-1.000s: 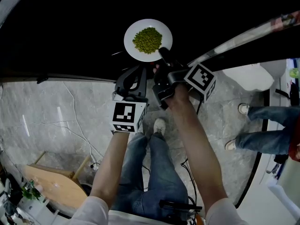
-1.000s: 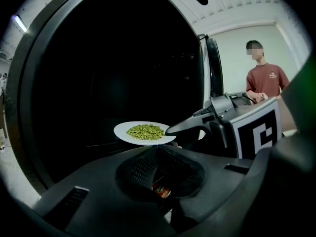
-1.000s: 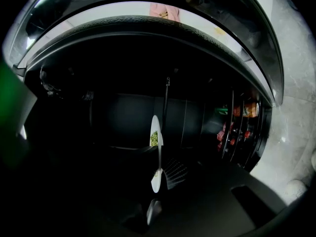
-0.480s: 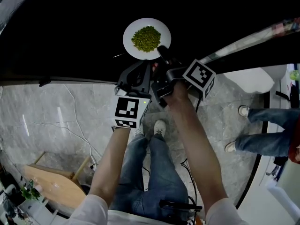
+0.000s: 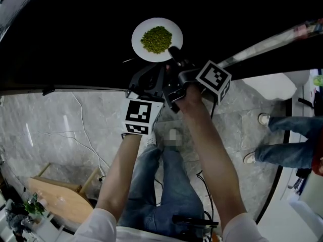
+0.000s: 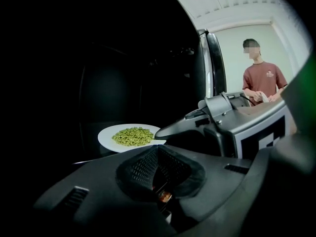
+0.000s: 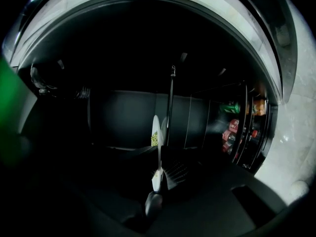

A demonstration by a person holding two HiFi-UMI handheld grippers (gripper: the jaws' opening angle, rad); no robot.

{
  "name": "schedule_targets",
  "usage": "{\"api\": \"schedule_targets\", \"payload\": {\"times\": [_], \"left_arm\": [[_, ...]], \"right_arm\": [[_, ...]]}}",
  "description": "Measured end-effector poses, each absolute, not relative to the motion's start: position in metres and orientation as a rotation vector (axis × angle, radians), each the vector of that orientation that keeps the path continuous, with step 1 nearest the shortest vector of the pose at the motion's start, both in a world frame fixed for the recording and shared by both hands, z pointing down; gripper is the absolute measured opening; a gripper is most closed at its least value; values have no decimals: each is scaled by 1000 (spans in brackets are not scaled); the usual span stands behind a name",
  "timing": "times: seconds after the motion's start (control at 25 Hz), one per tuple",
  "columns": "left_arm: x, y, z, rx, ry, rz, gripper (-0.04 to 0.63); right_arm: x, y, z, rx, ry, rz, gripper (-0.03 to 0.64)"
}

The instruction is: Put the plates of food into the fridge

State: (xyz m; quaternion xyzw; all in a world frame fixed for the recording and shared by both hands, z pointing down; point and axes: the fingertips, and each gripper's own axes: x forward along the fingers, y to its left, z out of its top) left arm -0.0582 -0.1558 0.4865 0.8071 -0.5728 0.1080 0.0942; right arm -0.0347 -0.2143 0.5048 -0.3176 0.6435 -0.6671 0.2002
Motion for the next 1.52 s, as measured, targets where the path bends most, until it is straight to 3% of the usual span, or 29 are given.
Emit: {"api": "schedule_targets", "payload": {"times": [1.52], "left_arm": [[-72, -193, 488, 2381, -1716, 363, 6]], "right_arm": [[-34, -213, 507, -856, 1818, -1843, 18]]}}
